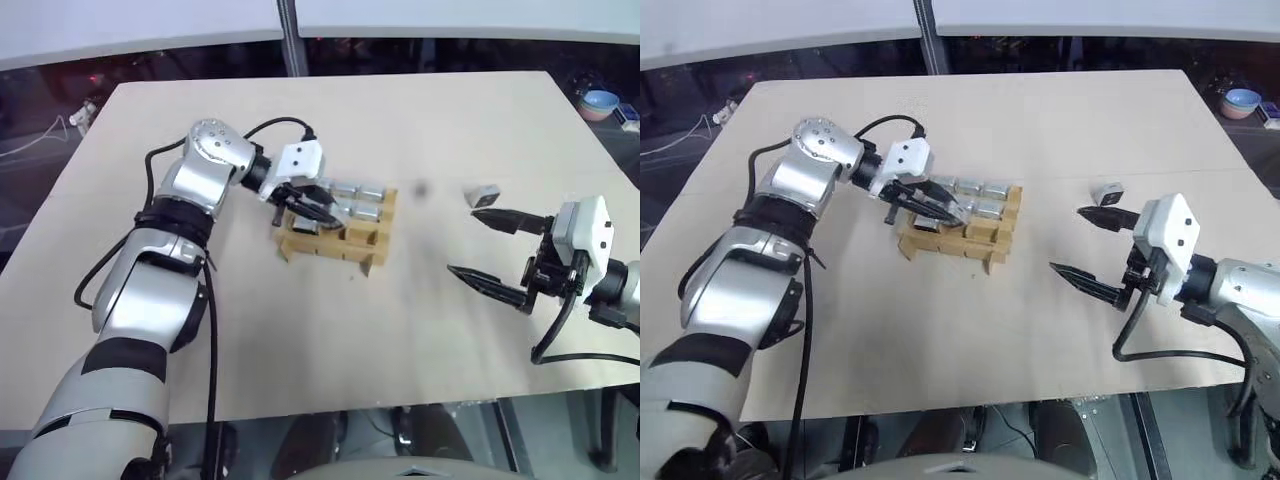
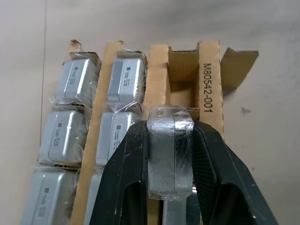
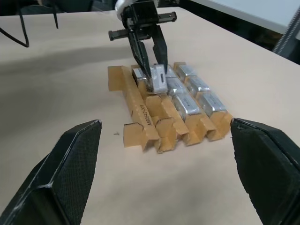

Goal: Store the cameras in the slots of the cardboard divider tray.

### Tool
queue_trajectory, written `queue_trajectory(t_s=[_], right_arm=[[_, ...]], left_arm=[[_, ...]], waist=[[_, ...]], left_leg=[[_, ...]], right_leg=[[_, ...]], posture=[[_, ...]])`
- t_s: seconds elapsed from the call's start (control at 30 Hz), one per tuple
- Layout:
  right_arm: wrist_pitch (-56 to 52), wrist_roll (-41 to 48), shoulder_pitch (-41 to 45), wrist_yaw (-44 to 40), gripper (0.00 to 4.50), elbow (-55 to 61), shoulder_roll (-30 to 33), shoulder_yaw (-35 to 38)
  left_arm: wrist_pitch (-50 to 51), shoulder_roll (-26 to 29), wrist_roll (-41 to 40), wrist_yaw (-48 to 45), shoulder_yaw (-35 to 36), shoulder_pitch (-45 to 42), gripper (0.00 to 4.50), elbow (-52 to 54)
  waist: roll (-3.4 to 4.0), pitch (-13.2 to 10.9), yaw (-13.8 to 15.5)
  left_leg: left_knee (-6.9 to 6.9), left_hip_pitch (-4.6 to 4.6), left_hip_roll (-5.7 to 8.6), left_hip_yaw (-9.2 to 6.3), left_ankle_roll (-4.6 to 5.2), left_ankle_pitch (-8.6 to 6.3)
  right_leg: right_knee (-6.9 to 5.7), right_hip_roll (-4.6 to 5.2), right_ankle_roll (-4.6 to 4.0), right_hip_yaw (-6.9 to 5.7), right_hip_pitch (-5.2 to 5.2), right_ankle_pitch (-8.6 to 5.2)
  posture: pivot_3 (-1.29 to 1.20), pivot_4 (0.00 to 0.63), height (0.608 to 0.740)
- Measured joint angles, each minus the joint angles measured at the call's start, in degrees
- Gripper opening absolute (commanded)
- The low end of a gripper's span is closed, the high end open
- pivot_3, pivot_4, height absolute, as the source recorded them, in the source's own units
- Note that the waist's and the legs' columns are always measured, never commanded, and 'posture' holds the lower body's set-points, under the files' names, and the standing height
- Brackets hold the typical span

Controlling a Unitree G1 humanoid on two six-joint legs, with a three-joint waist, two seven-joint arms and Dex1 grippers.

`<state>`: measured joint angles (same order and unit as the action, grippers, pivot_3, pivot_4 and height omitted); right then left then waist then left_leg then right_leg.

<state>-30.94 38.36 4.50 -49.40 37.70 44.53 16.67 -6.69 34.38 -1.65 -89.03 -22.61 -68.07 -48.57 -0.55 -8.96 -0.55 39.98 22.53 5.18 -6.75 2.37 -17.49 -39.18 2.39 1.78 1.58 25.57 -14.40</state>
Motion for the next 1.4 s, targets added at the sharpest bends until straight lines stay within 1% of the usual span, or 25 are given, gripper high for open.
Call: queue_trajectory(t_s=[0.2, 0.3, 0.8, 0.93, 1.4], right_arm=[[0.5, -0.2, -1.0, 0.6, 4.37, 0.2, 0.0, 0.0], [0.8, -0.3, -1.0, 1.1, 4.37, 0.2, 0.0, -0.1], [1.3, -1.9, -2.0, 2.4, 4.37, 0.8, 0.0, -1.0], [1.3, -2.1, -2.0, 2.6, 4.37, 0.8, 0.0, -1.3], [2.1, -2.9, -2.2, 3.4, 4.37, 1.1, 0.0, -2.2]], left_arm=[[-0.6, -0.8, 3.9, -1.9, -0.6, -2.3, 0.7, -1.6], [-0.8, -1.0, 4.8, -2.4, -2.5, -3.5, 0.7, -1.6], [0.1, 1.3, 4.5, -2.4, -7.6, -4.1, 0.7, 1.0], [1.6, 2.2, 4.2, -2.3, -9.4, -4.1, 0.7, 3.4], [4.8, 3.0, 4.1, -2.2, -9.7, -4.1, 0.7, 5.1]], waist=[[-0.01, 0.0, -0.3], [-0.01, 0.0, -0.3], [-0.02, 0.0, -0.9], [-0.02, 0.0, -1.3], [-0.03, 0.0, -1.6]], left_leg=[[0.14, -0.04, 0.0, 0.05, 0.0, 0.0], [0.17, -0.04, 0.0, 0.05, 0.0, 0.0], [0.17, -0.24, 0.0, 0.21, 0.0, 0.0], [0.17, -0.26, 0.0, 0.25, 0.01, -0.01], [0.17, -0.3, 0.0, 0.27, 0.01, -0.01]], right_leg=[[-0.26, -0.03, 0.0, 0.04, 0.01, 0.0], [-0.29, -0.03, 0.0, 0.06, 0.01, 0.0], [-0.53, -0.09, 0.01, 0.33, 0.01, -0.01], [-0.55, -0.09, 0.01, 0.4, 0.01, -0.01], [-0.57, -0.12, 0.01, 0.45, 0.01, -0.01]], posture=[[0.0, 0.15, 0.74], [0.0, 0.15, 0.74], [0.0, 0.15, 0.74], [0.0, 0.15, 0.74], [0.0, 0.15, 0.74]])
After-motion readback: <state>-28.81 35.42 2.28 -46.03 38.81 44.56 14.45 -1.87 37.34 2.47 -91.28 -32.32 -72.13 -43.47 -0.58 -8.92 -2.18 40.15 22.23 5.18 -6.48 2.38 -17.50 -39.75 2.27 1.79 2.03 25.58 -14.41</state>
